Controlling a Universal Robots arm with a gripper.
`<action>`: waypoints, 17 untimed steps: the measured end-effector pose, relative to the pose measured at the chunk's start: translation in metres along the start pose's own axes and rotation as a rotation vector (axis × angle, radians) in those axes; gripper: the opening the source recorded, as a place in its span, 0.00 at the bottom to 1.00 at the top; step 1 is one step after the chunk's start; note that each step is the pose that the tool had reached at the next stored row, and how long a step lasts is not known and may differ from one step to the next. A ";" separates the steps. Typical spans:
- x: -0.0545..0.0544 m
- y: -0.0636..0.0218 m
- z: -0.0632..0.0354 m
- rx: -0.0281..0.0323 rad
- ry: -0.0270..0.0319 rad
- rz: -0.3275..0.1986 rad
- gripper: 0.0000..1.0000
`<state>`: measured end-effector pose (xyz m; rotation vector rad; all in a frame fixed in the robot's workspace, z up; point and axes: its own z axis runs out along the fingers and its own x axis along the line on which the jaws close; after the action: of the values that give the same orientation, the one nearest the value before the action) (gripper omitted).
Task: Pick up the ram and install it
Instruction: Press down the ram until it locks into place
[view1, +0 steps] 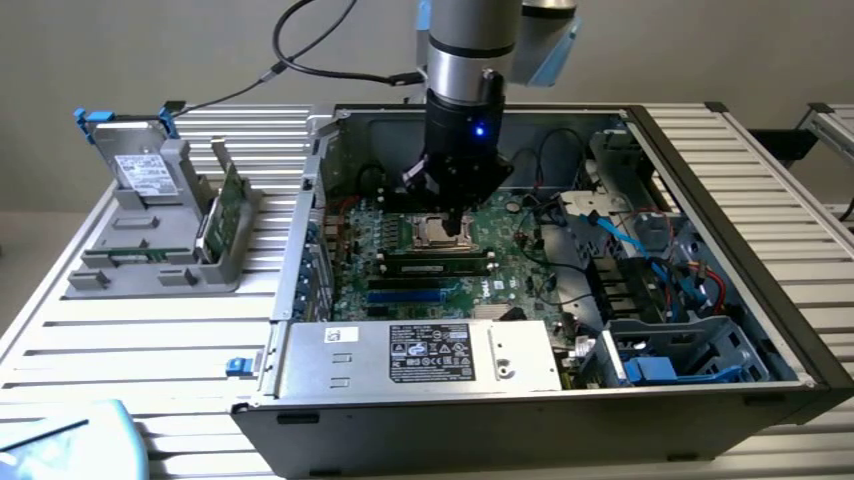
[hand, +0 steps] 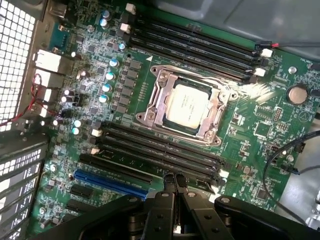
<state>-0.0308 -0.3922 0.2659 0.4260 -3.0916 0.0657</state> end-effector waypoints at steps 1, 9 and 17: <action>0.000 0.0000 0.0001 -0.0002 0.0002 0.013 0.11; 0.000 0.0000 0.0007 -0.0016 0.0030 0.122 0.11; 0.000 0.0001 0.0013 -0.0037 0.0063 0.233 0.11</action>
<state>-0.0308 -0.3922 0.2646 0.0640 -3.1185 0.0645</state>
